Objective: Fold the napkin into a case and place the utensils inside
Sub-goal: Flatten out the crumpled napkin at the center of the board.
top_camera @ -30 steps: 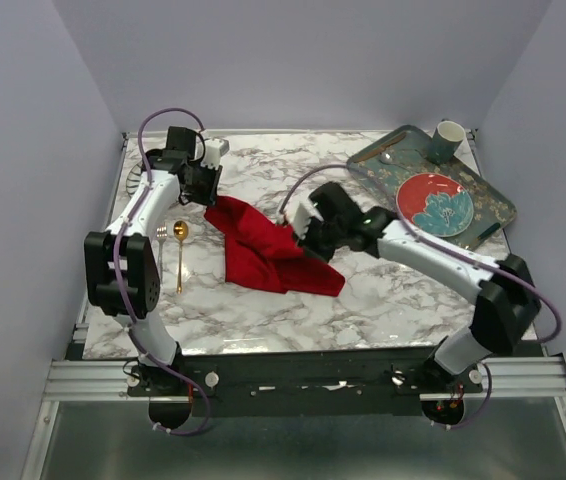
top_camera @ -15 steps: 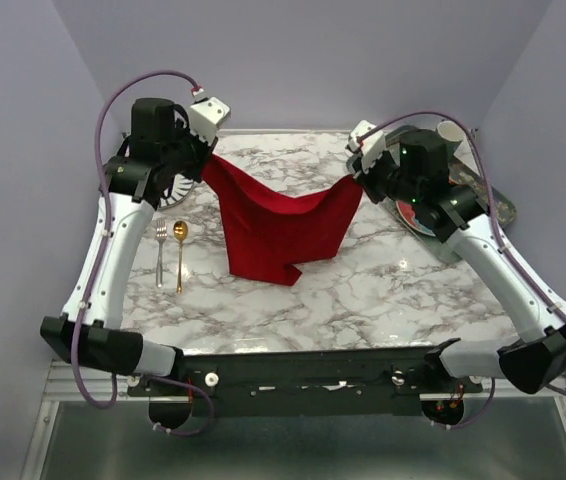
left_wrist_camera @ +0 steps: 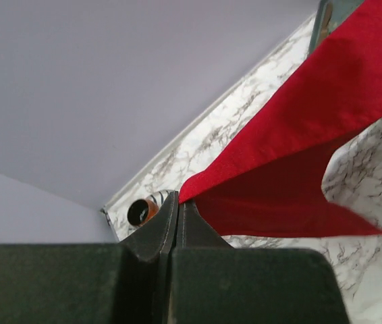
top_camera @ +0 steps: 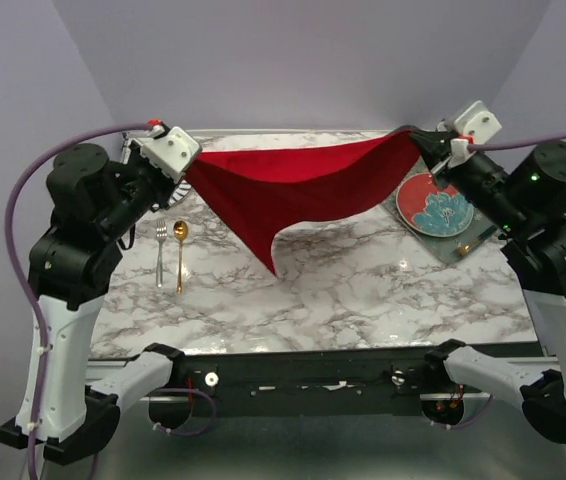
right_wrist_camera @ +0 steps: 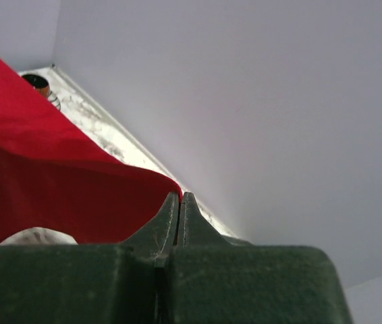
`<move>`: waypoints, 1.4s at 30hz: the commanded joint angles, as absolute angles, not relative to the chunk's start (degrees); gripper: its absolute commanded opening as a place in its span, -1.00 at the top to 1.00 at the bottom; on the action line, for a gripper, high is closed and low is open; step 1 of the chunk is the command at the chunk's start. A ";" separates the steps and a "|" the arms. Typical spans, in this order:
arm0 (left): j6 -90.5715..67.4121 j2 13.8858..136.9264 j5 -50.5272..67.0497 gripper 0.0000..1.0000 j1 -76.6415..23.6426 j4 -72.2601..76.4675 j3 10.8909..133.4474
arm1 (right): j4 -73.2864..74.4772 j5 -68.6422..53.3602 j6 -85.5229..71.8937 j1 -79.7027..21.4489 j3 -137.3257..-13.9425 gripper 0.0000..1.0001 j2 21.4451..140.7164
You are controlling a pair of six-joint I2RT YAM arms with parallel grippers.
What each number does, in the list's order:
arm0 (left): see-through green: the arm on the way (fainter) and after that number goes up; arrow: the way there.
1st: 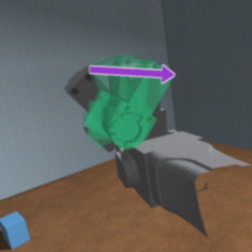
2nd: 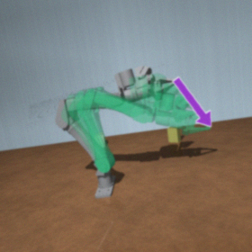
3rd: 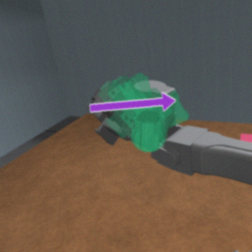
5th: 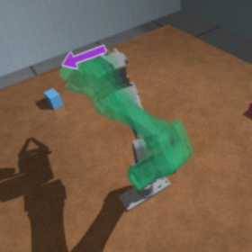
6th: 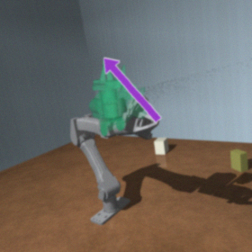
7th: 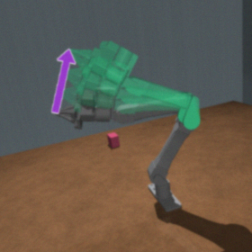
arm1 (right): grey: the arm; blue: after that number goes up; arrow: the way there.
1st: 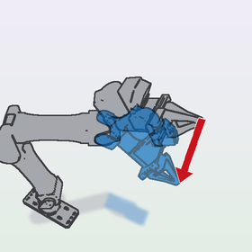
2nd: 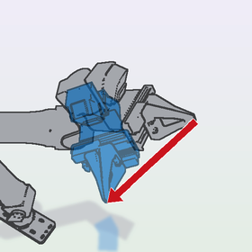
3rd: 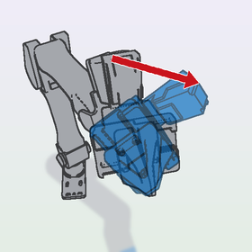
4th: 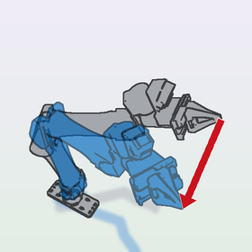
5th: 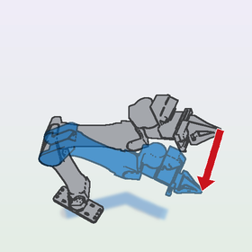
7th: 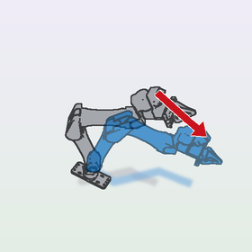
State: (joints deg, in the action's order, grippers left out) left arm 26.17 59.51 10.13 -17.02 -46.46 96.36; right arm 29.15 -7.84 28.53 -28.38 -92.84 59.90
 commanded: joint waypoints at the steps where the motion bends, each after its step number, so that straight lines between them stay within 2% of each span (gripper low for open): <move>1: 26.63 54.32 18.87 1.00 -17.40 -48.07 100.01 | 36.64 -11.50 28.57 -28.04 -99.57 0.99 57.57; 7: 23.65 50.98 23.20 1.00 -17.40 -49.13 103.61 | 45.34 -16.96 23.74 -28.13 -105.46 0.99 55.03; 13: 20.92 51.24 21.01 1.00 -17.40 -49.92 104.07 | 46.14 -17.41 20.48 -28.13 -103.54 0.99 53.61; 17: 19.78 53.87 15.31 1.00 -17.40 -49.48 103.18 | 43.60 -11.88 19.60 -28.13 -98.54 0.99 54.58; 18: 19.08 56.14 9.99 1.00 -17.40 -49.22 103.18 | 42.46 -9.08 19.60 -28.21 -96.26 0.99 55.45; 21: 19.33 62.03 3.44 1.00 -17.40 -50.18 103.36 | 38.95 -7.04 20.56 -28.13 -91.95 0.99 56.68; 24: 19.86 65.03 2.81 1.00 -17.40 -47.39 98.98 | 33.43 -1.95 23.37 -27.51 -85.36 0.99 59.32; 26: 19.43 66.96 1.50 1.00 -17.40 -45.54 95.55 | 29.64 -2.10 24.78 -25.07 -79.73 0.99 61.34; 31: 19.78 77.15 -0.88 1.00 -16.27 -39.21 90.36 | 23.48 -6.67 23.91 -21.98 -77.87 0.99 71.00; 35: 18.46 85.06 2.63 1.00 -13.28 -34.11 89.83 | 19.00 -7.38 24.96 -20.31 -78.66 0.99 81.28; 39: 19.16 93.31 3.86 1.00 -12.48 -27.96 89.82 | 17.49 -8.79 25.31 -17.67 -85.23 0.99 93.74; 42: 19.25 98.94 4.39 1.00 -12.39 -26.20 91.84 | 17.05 -9.40 27.15 -16.53 -88.24 0.99 98.60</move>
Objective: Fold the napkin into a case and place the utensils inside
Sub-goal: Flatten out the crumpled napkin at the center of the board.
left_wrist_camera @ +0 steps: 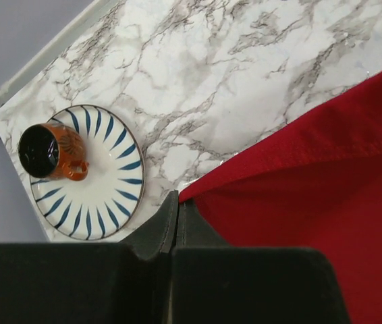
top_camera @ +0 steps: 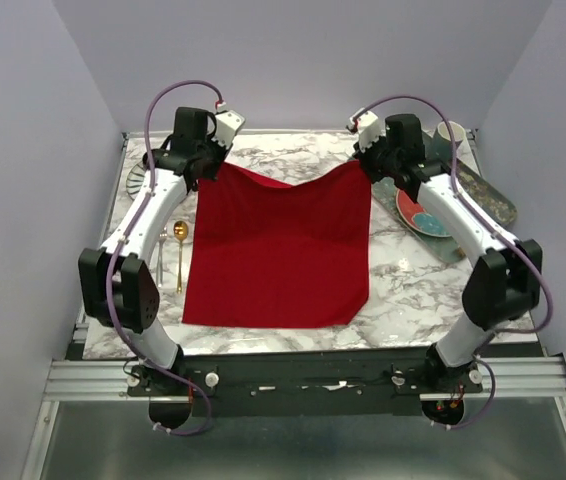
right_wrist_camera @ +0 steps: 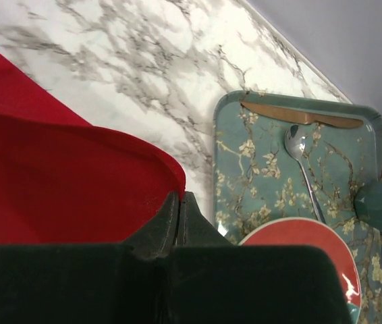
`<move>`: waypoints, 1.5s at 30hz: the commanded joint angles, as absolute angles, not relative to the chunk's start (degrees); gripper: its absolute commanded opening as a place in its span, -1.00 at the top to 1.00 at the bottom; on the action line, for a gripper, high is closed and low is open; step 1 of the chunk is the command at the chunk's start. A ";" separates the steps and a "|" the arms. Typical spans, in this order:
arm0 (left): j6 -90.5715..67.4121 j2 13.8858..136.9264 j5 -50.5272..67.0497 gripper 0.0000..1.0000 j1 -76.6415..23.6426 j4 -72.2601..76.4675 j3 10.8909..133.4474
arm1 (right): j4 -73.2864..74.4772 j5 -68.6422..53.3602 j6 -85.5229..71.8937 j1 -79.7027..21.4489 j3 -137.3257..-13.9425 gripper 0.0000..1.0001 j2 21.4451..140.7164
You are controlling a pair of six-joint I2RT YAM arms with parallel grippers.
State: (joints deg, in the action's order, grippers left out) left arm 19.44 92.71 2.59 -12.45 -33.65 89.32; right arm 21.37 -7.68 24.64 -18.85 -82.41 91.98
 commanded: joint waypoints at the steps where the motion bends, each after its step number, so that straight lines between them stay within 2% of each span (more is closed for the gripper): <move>1: 19.34 100.18 4.66 1.00 -12.31 -25.93 92.80 | 17.05 -9.75 27.42 -16.35 -89.72 0.99 100.88; 6: 19.16 105.55 5.45 1.00 -11.78 -25.22 95.36 | 17.05 -11.07 28.21 -15.56 -91.41 0.99 103.54; 11: 19.07 103.81 8.16 1.00 -11.60 -25.66 94.93 | 17.23 -11.86 28.39 -15.38 -90.09 0.99 99.16; 17: 18.63 89.32 12.91 1.00 -11.69 -29.17 91.67 | 21.26 -16.16 27.33 -15.12 -87.54 0.99 86.07; 20: 19.77 80.97 18.53 1.00 -11.86 -35.22 91.06 | 26.35 -20.20 26.89 -15.12 -87.54 0.99 78.33; 22: 22.40 74.90 26.23 1.00 -12.56 -42.14 91.14 | 29.96 -23.44 27.68 -15.12 -87.19 0.99 72.98; 26: 22.24 64.36 28.12 1.00 -16.68 -47.63 89.04 | 37.60 -29.70 29.00 -16.08 -87.62 0.99 63.56; 33: 17.67 50.81 30.05 1.00 -19.86 -51.32 91.40 | 51.57 -29.00 29.80 -17.84 -93.41 0.99 51.08; 40: 11.52 51.32 37.44 1.00 -19.78 -52.21 101.33 | 57.04 -28.83 24.26 -17.93 -105.97 0.99 50.97; 45: 10.99 55.27 32.53 1.00 -19.78 -52.21 104.85 | 56.00 -22.16 22.33 -17.84 -108.20 0.99 54.14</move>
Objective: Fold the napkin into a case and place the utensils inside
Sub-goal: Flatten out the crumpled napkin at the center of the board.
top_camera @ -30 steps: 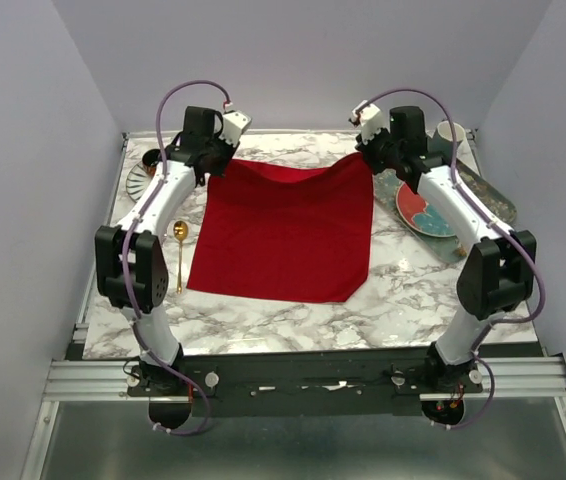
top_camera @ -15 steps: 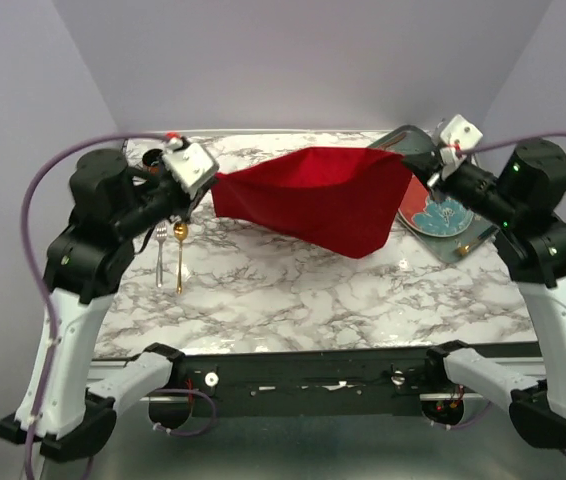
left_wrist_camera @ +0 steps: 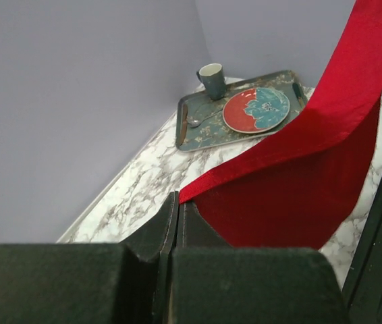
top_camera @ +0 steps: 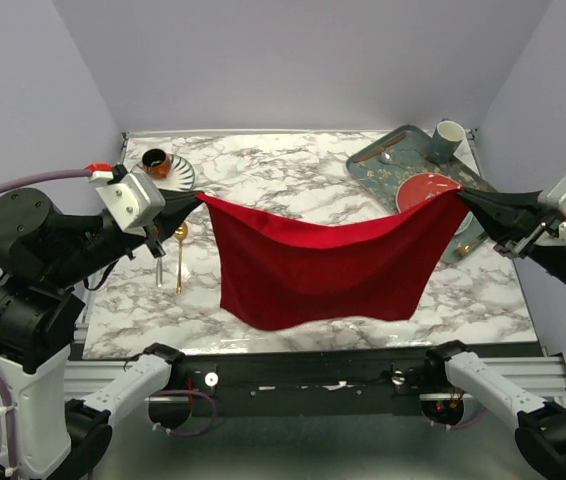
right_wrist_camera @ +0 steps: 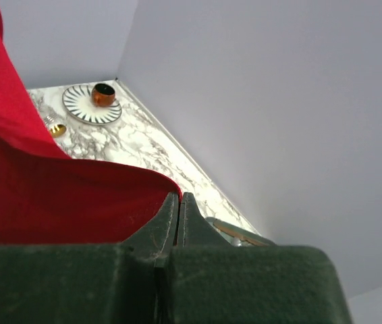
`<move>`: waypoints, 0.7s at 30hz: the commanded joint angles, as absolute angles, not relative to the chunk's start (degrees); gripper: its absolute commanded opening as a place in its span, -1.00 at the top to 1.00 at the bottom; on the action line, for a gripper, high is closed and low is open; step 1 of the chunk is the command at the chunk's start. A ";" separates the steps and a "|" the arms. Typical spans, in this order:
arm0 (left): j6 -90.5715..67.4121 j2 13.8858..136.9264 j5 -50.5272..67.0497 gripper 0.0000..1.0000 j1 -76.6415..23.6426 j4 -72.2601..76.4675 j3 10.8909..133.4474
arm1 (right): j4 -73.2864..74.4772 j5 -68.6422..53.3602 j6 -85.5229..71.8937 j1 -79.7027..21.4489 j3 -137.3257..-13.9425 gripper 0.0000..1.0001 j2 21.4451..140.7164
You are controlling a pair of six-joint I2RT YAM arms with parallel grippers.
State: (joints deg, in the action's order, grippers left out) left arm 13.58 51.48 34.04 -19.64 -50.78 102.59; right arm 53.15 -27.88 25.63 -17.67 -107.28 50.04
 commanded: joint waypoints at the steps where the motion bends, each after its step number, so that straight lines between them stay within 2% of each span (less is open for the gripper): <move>1: 10.90 55.98 29.39 1.00 -19.78 -52.21 104.94 | 55.38 -20.67 22.32 -17.75 -107.67 0.99 54.58; 7: 11.77 63.79 20.05 1.00 -19.78 -51.86 101.79 | 47.03 -15.20 23.73 -17.75 -97.14 0.99 59.14; 12: 14.94 69.07 11.80 1.00 -19.60 -46.42 92.83 | 36.24 -14.06 25.66 -16.97 -86.76 0.99 66.51; 17: 16.70 77.51 11.69 1.00 -15.83 -34.65 83.52 | 27.70 -15.29 26.19 -15.38 -80.60 0.99 76.62; 21: 16.96 85.76 16.07 1.00 -12.22 -27.87 82.70 | 21.64 -16.61 26.28 -13.98 -81.73 0.99 86.47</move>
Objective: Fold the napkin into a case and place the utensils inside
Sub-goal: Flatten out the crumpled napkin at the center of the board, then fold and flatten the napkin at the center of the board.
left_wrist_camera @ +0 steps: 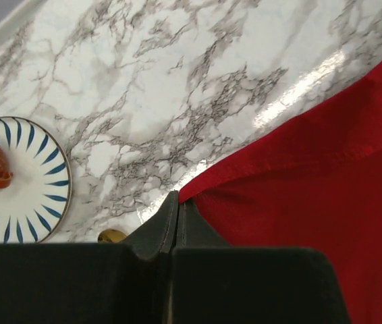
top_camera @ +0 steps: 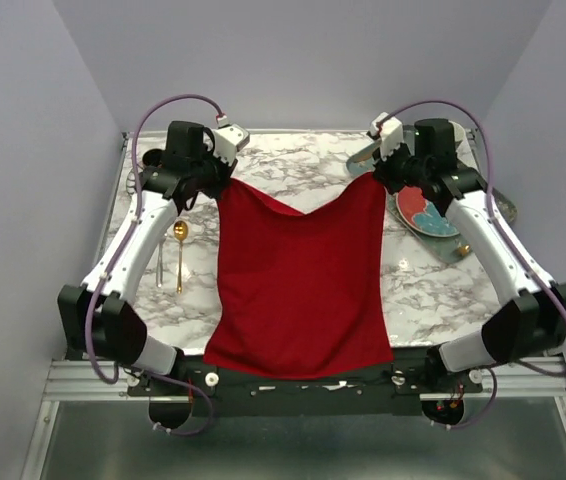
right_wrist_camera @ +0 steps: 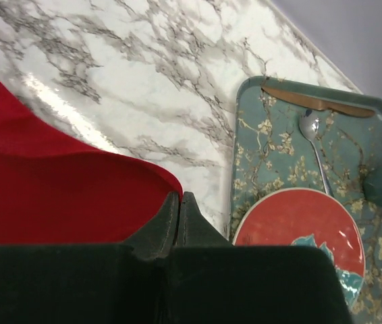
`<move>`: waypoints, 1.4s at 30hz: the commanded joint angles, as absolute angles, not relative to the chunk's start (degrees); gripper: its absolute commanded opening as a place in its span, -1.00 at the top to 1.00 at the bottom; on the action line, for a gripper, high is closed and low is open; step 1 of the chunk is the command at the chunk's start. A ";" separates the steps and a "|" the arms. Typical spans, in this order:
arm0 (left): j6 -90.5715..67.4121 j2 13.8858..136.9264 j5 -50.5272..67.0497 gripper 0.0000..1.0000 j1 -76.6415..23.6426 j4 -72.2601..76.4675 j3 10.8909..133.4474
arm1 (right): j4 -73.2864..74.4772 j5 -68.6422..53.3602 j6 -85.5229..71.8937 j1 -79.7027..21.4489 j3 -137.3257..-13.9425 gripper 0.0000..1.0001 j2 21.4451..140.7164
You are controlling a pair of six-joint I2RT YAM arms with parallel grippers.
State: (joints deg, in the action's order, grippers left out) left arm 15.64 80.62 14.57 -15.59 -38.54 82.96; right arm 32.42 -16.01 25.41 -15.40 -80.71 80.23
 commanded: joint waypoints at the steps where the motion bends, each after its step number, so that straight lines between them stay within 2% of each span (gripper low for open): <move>1: 16.88 89.09 17.04 1.00 -11.69 -26.21 82.88 | 20.93 -16.79 26.37 -13.89 -82.26 0.99 88.22; 6: 18.71 97.02 16.88 1.00 -10.37 -22.33 86.21 | 18.90 -17.49 27.33 -13.45 -87.88 0.99 98.95; 13: 20.74 102.92 19.15 1.00 -10.11 -24.42 90.70 | 18.63 -19.16 28.47 -12.30 -88.08 0.99 101.17; 18: 23.28 98.80 21.62 1.00 -10.20 -27.33 85.27 | 19.68 -23.28 30.85 -12.39 -81.66 0.99 97.13; 31: 36.89 86.06 17.58 1.00 -9.41 -34.71 66.47 | 25.04 -28.73 41.81 -12.39 -64.71 0.99 87.54; 42: 45.35 77.88 18.72 1.00 -9.58 -37.18 55.30 | 31.02 -30.94 49.83 -12.30 -58.10 0.99 84.55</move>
State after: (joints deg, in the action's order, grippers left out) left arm 40.56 81.71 18.46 -9.80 -35.97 58.78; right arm 27.38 -28.53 45.28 -12.53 -60.20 86.96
